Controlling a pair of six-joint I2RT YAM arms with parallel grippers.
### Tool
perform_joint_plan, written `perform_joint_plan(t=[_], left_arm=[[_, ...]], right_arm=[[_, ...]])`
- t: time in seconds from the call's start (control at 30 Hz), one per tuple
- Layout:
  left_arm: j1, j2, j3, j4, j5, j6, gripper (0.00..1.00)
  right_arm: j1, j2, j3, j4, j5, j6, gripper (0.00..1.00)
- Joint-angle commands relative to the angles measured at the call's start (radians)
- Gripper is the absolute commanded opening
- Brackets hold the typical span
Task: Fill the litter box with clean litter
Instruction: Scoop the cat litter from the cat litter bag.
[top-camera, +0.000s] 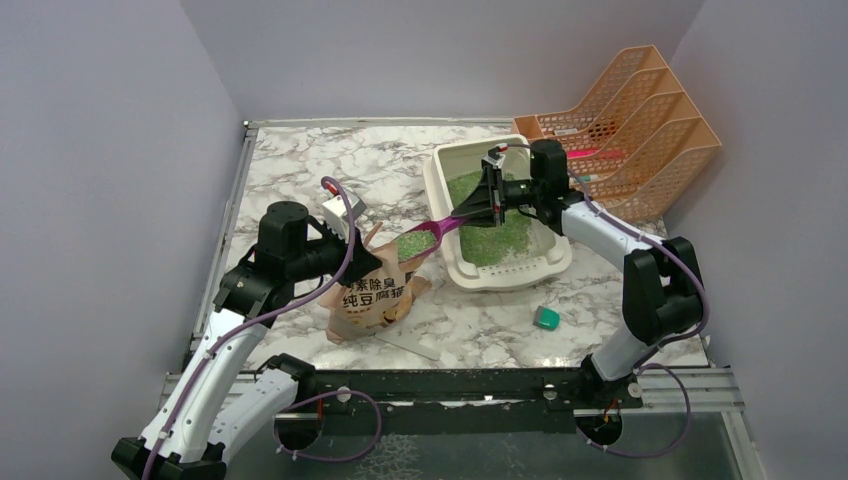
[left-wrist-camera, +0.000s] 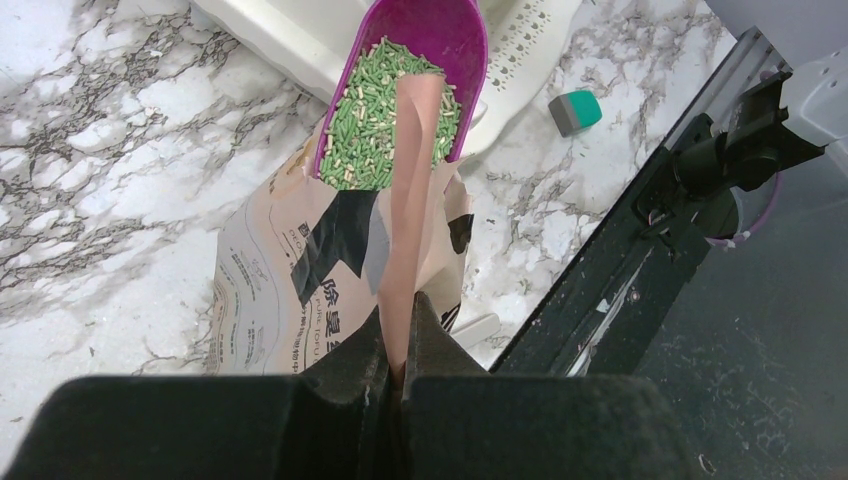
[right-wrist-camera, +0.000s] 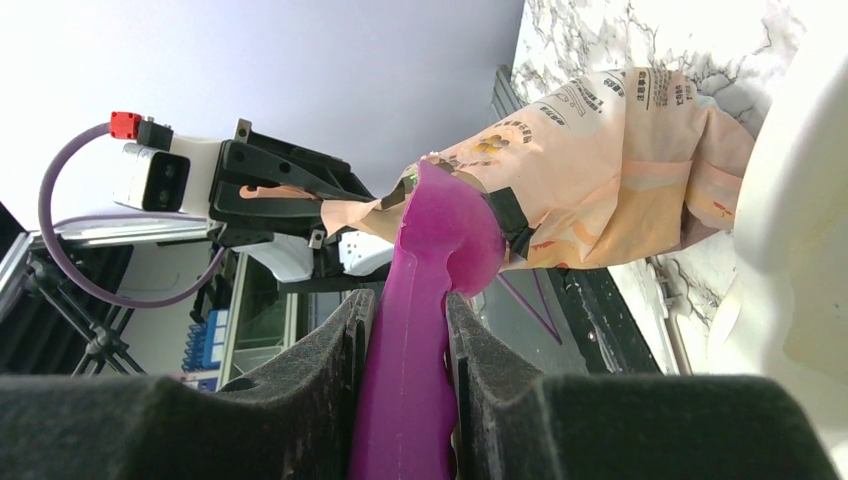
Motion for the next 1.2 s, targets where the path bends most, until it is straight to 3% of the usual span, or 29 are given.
perform_joint_plan(t=[0.0,1.17], left_arm=[[-0.002,-0.014,0.016,0.082,0.037,-0.020,0.00],[-0.002,-0.017,0.013,0.083,0.033,-0.026,0.00]], right_arm=[[-0.018,-0.044,-0.006,0.001,-0.004,-0.008,0.01],[-0.083,-0.097,-0.031,-0.038,-0.058,-0.043,0.01]])
